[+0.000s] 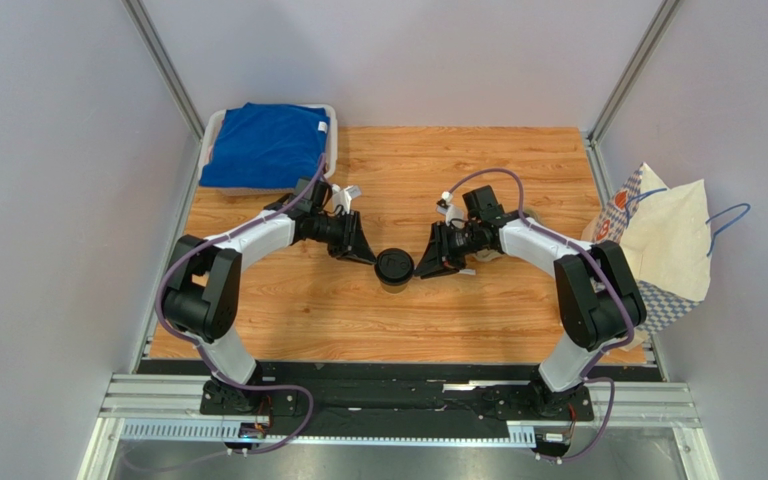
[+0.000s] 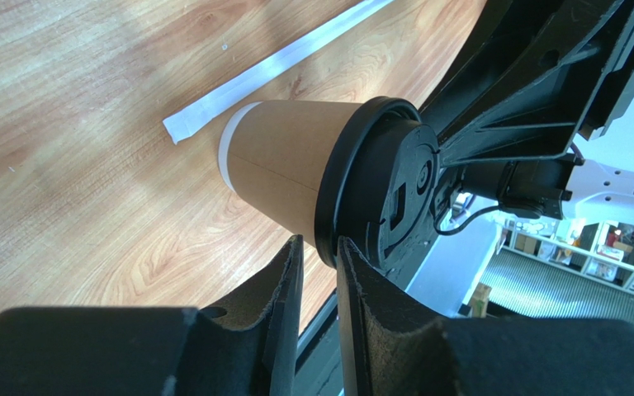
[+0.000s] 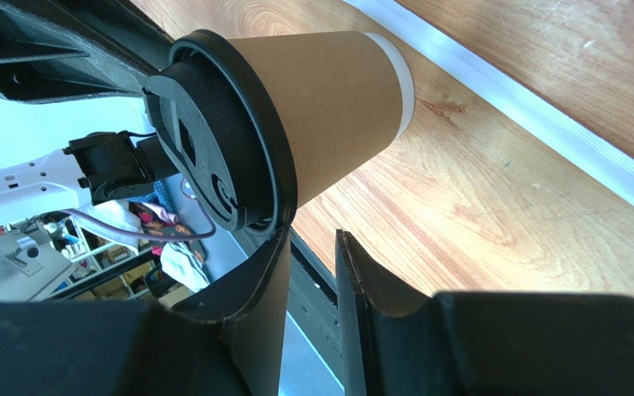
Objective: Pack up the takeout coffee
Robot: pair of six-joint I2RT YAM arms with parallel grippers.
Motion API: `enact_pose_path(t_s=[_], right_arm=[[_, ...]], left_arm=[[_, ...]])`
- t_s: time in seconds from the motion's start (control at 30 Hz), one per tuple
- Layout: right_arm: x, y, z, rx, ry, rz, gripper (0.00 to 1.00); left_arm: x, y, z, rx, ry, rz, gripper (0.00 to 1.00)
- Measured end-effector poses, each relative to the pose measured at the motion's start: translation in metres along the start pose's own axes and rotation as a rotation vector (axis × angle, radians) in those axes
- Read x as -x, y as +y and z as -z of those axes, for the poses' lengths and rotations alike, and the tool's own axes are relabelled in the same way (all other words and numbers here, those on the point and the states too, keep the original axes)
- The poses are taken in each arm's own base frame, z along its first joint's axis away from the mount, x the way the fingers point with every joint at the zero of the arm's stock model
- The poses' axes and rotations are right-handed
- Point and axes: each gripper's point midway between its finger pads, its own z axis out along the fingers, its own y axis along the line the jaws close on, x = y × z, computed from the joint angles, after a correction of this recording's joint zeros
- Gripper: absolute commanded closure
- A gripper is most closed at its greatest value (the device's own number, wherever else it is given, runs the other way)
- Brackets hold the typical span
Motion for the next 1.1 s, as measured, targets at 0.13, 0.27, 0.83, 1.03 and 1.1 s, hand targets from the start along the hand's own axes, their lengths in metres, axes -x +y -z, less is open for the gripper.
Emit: enact_pose_path(t_s=[0.13,0.27,0.83,1.03,1.1], right_arm=[[0.000,0.002,0.000,0.009,0.000,-0.004,0.69],[0.000,0.004,0.000,0.019,0.004,-0.007,0.69],[0.006,0.010,0.004,0.065,-0.010,-0.021,0.68],[0.008,0.012,0.003,0.071,-0.017,-0.015,0.71],[0.009,0.012,0.003,0.073,-0.020,-0.012,0.72]], left_arm=[[-0.002,-0.001,-0.002,-0.001,0.008,-0.001,0.70],[-0.002,-0.001,-0.003,-0.001,0.009,-0.003,0.70],[-0.002,-0.001,-0.003,-0.002,0.007,-0.006,0.72],[-0.002,-0.001,-0.004,-0.003,0.008,-0.004,0.74],[-0.002,-0.001,-0.004,-0.005,0.008,-0.004,0.75]])
